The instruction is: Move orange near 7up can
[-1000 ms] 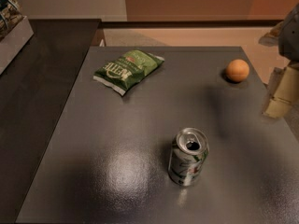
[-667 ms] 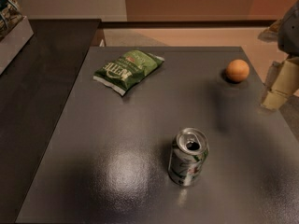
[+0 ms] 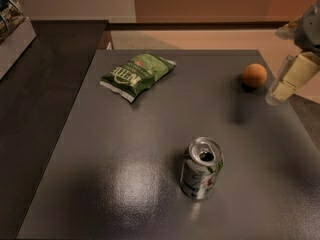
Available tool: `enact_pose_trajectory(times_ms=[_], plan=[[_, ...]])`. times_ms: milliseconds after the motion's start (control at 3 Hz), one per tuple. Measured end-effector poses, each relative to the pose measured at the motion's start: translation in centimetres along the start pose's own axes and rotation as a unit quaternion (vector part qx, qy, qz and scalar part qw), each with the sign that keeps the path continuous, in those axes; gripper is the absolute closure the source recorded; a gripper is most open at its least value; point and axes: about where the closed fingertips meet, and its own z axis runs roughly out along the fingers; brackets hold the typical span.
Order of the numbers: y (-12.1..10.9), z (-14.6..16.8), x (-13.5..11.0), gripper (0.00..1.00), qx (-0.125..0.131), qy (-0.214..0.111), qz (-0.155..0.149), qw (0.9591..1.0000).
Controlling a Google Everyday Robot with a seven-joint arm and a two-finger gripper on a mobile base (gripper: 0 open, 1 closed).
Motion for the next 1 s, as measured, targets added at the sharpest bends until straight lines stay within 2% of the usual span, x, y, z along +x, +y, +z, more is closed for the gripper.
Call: enact_pose_trajectory(times_ms=[667, 1000], plan=[[-5.5, 3.2, 2.6, 0.00, 0.030, -0.053, 0.057, 0.9965], [-7.5, 5.5, 3.7, 0.00, 0.022, -0.078, 0.079, 0.9935]])
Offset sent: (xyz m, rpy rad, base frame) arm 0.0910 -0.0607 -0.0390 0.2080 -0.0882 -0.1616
